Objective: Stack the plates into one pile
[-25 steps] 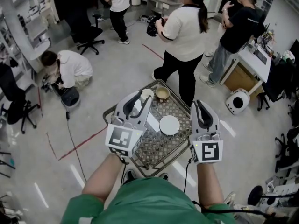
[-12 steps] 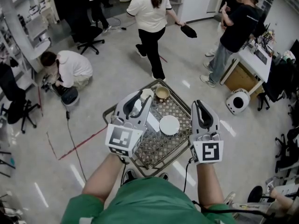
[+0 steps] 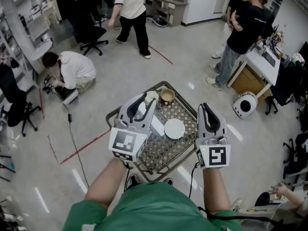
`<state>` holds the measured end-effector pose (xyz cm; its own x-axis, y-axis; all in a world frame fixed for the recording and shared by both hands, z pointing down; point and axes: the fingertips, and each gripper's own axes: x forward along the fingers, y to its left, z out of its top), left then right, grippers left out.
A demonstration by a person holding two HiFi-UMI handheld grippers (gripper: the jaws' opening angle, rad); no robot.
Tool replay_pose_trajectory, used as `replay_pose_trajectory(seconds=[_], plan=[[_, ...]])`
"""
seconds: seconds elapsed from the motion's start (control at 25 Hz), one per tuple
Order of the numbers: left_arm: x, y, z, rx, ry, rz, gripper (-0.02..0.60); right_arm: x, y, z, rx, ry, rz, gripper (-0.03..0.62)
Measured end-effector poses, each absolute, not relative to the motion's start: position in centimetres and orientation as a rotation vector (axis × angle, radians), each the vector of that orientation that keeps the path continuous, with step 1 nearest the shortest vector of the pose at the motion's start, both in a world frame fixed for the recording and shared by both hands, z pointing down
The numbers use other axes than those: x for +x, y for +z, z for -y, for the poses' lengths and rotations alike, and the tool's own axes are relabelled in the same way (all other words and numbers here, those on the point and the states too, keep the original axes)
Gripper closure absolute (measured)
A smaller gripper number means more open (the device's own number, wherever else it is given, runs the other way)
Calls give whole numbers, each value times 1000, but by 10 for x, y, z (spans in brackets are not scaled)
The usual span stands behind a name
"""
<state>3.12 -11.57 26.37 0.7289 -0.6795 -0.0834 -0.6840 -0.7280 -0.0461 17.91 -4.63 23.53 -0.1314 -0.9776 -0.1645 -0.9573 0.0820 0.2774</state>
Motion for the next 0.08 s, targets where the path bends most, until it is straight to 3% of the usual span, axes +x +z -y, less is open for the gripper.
replay_pose_trajectory(seconds=[0.08], plan=[[32,252,115,-2835,112,-1117,456,179,234,46,2028,-493,2261,546]])
